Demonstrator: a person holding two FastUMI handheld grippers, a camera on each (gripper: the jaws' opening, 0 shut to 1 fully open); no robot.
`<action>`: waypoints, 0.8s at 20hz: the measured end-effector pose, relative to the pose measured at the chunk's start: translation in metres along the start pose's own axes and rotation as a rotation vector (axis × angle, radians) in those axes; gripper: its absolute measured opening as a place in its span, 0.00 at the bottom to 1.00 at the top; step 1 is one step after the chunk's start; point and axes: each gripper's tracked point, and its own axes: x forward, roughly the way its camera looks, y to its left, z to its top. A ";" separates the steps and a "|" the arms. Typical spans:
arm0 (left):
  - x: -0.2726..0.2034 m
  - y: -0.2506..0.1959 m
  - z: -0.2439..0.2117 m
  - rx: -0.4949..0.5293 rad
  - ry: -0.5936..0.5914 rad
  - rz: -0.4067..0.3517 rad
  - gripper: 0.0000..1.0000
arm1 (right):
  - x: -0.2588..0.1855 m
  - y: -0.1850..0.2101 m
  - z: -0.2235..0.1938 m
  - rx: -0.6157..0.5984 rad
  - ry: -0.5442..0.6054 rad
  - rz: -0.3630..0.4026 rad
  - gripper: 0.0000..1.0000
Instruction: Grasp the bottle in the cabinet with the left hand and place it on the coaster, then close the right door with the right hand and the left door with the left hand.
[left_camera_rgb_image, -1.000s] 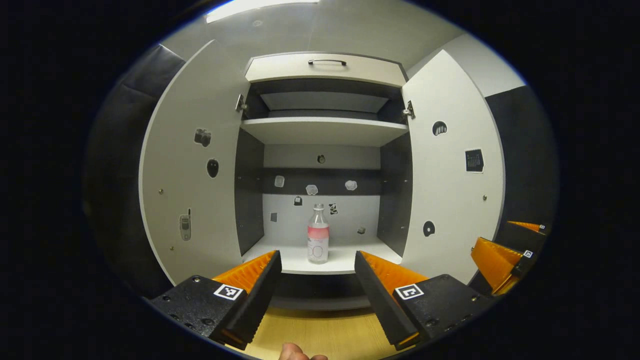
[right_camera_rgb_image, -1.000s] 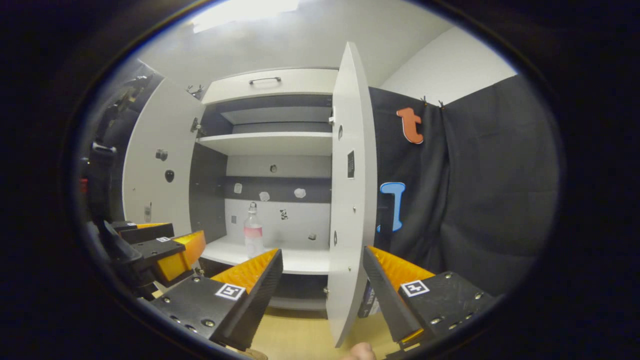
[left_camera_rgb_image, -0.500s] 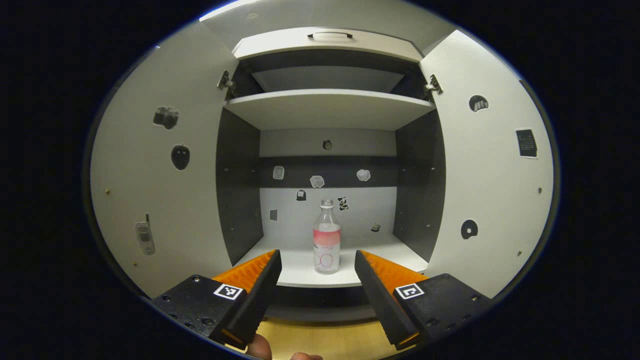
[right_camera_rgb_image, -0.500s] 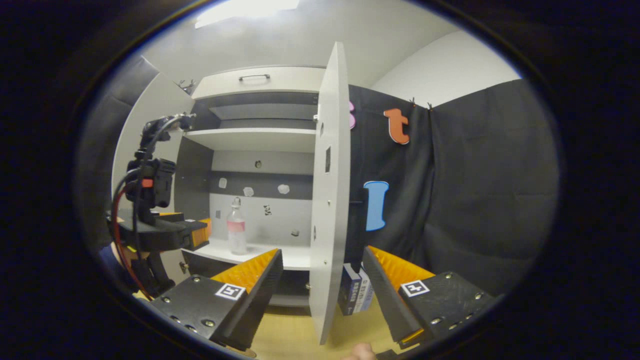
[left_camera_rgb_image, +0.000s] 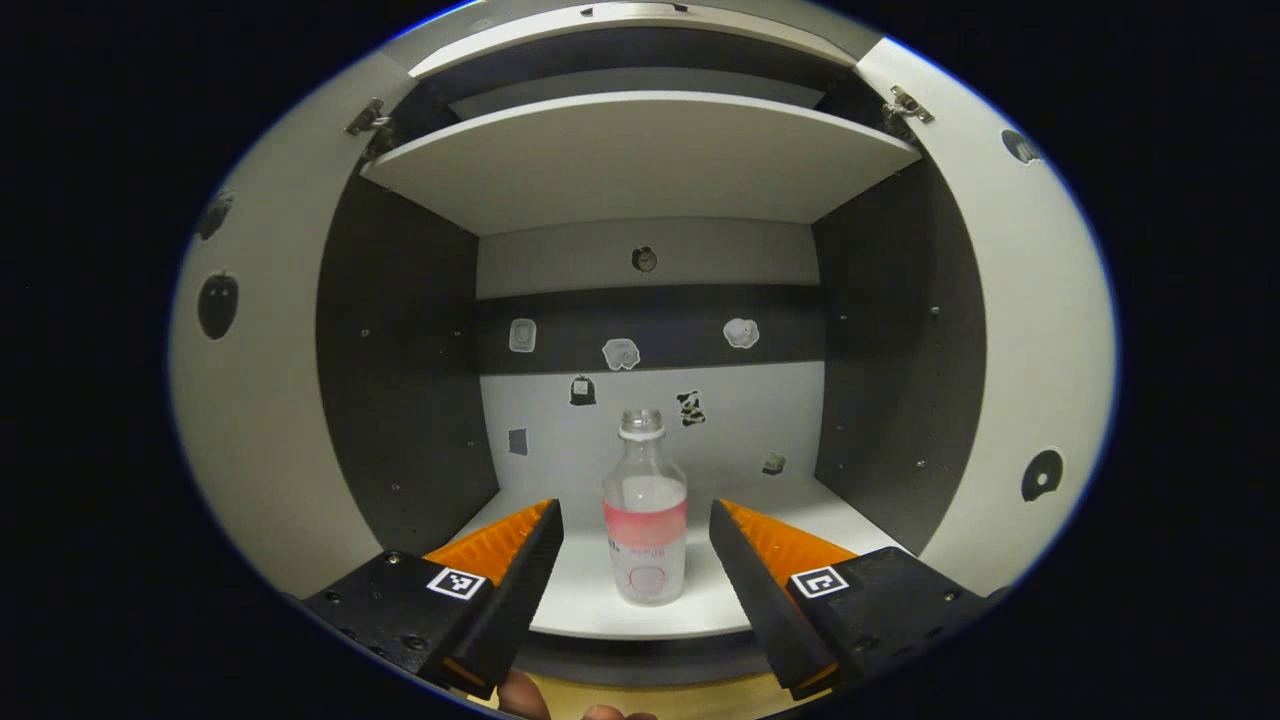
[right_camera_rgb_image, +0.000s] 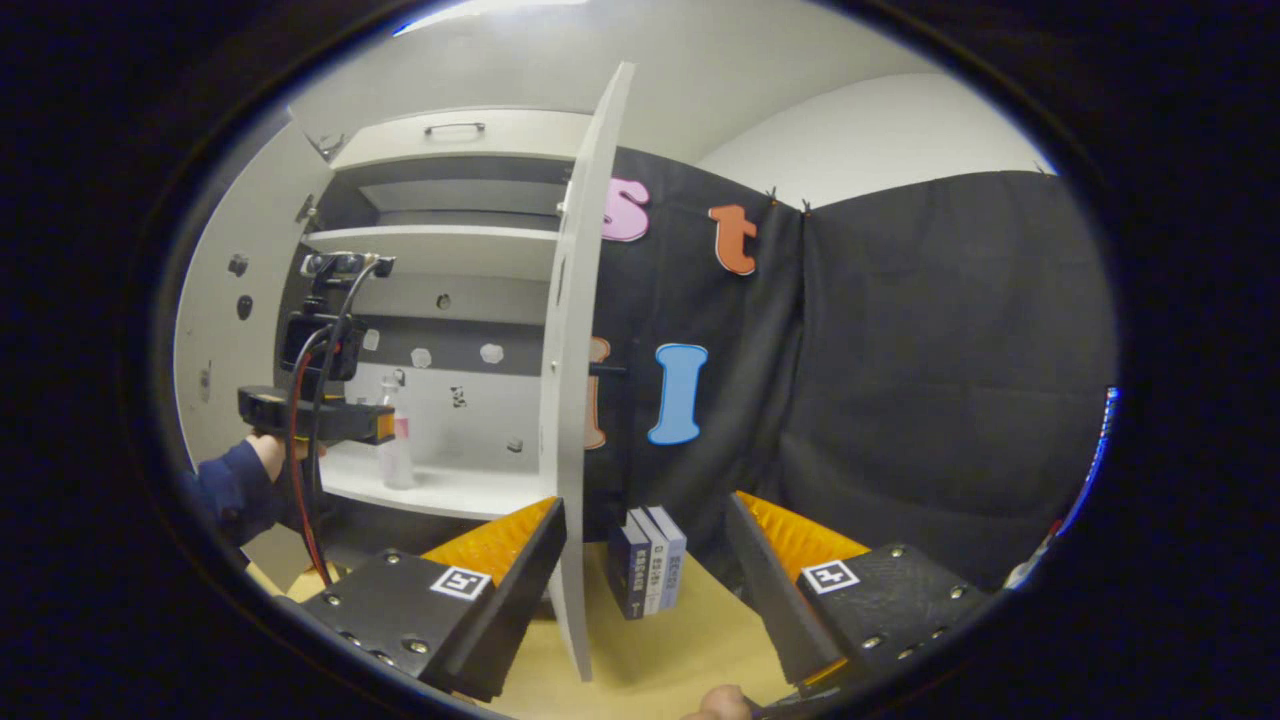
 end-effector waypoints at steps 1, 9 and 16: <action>0.010 -0.001 0.001 0.000 0.000 -0.003 0.95 | 0.002 -0.002 -0.003 0.006 0.009 -0.014 0.97; 0.065 -0.005 -0.010 -0.061 0.036 -0.011 0.97 | 0.015 -0.004 -0.019 0.021 0.058 -0.076 0.97; 0.079 0.001 -0.021 -0.065 0.075 0.003 0.80 | 0.019 -0.005 -0.023 0.034 0.067 -0.093 0.97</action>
